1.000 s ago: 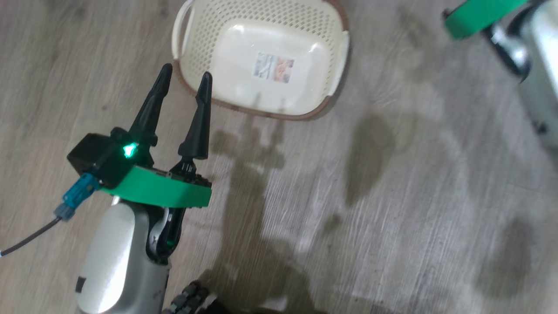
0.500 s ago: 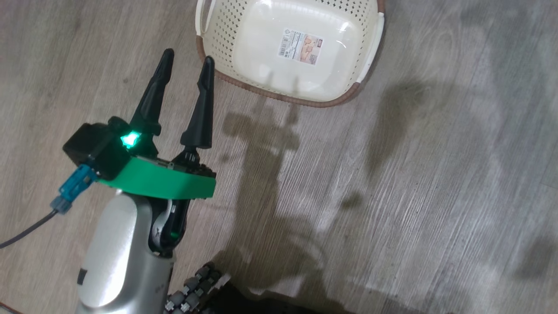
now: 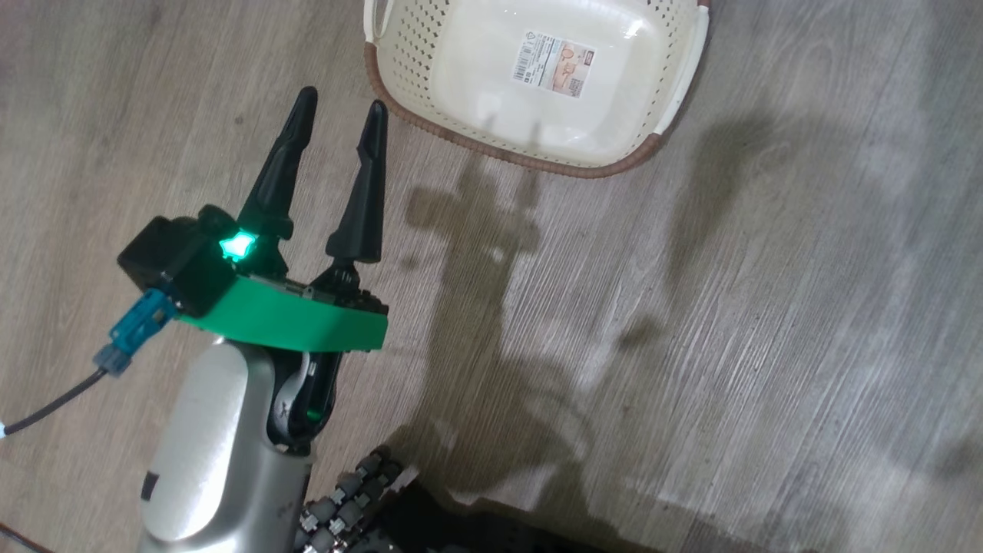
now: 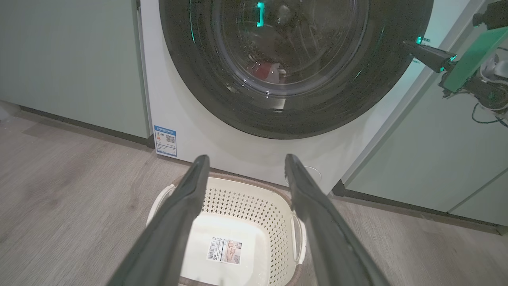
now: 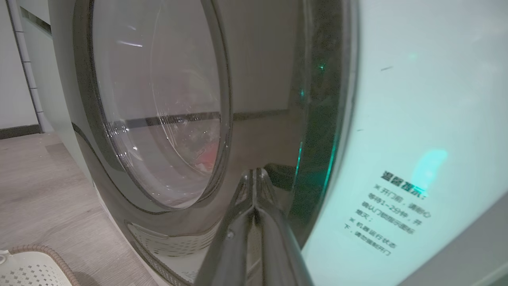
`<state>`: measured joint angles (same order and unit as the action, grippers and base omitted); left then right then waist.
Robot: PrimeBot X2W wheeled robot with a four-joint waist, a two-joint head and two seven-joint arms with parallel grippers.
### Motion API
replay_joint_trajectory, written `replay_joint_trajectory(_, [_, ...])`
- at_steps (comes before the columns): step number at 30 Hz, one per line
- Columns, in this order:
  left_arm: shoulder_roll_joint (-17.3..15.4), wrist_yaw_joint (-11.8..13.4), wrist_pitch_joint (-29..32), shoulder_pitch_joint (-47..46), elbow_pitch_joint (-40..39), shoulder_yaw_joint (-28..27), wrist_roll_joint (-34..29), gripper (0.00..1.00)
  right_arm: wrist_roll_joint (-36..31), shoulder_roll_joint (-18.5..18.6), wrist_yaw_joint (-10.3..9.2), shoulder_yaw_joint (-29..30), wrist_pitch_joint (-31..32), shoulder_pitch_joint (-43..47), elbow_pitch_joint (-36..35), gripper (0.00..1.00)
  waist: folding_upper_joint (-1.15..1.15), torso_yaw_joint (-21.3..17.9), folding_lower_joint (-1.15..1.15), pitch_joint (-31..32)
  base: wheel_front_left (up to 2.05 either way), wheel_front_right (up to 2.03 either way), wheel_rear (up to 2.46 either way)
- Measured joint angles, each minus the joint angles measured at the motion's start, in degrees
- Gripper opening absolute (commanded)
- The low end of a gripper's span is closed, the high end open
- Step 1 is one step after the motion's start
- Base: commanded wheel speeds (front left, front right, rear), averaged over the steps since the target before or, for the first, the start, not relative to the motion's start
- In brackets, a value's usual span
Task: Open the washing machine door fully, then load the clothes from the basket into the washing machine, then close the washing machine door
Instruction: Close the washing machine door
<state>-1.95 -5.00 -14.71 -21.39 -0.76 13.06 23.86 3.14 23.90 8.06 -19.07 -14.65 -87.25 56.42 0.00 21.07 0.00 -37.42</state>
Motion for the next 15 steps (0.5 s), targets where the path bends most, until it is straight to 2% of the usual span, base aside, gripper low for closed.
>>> replay_joint_trajectory(8, [0.01,0.25,0.00,-0.86,0.16,-0.04,0.51,1.00,-6.38,-2.67,0.02,8.48,-0.32,1.87,-2.98,0.00,0.00,0.07,0.00,0.73,0.00,0.00,0.00])
replay_joint_trajectory(15, [0.03,0.51,0.00,-0.71,1.09,-0.13,0.18,1.00,-7.13,-3.74,-0.13,11.23,-0.31,10.32,-7.13,0.00,0.00,-0.81,0.00,4.35,0.00,0.00,0.00])
